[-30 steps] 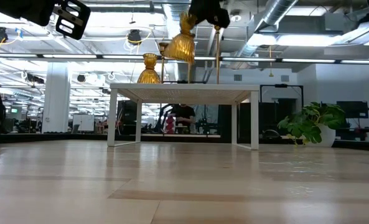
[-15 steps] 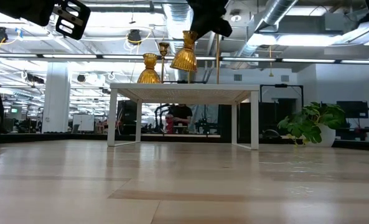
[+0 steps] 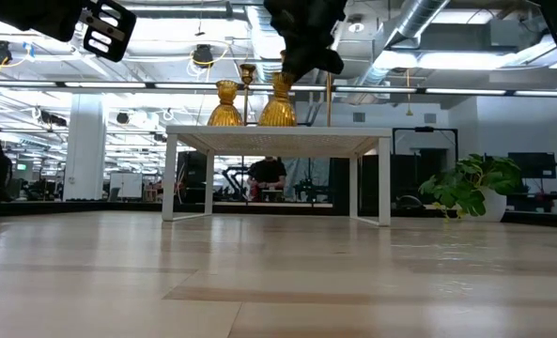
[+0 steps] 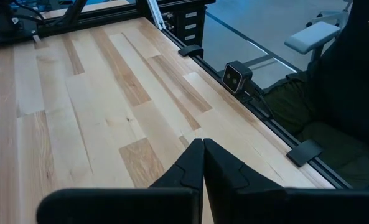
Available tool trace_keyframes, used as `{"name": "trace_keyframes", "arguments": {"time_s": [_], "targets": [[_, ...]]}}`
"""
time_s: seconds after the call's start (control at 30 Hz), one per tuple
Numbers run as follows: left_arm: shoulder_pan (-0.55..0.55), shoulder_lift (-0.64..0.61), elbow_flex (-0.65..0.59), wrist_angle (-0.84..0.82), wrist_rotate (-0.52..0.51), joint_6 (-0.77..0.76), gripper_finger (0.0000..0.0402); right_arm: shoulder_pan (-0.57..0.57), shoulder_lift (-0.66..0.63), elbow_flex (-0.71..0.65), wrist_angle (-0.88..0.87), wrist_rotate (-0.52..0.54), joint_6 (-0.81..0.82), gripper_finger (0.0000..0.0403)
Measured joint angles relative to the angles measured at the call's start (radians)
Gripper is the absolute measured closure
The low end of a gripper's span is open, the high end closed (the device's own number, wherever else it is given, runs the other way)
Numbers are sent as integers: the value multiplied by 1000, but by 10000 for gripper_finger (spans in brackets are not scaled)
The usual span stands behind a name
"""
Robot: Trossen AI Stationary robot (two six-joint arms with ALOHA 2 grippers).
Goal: Pick & Place candle stick holders
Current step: Put the right yellow glass candle holder on the shelf aligned with the other yellow glass candle holder
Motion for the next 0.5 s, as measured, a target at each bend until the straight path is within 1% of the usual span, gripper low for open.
{"name": "trace_keyframes", "arguments": {"time_s": [0.2,0.27,0.4,0.5], "targets": [[0,0,0,0,0,0,395,2,0,0,1,-6,13,392],[0,0,0,0,0,0,393,0,1,0,1,-6,24,378],[0,0,0,0,0,0,392,-7,2,-1,16,-5,35,333],[0,0,0,0,0,0,394,-14,2,-1,31,-3,43,315]]}}
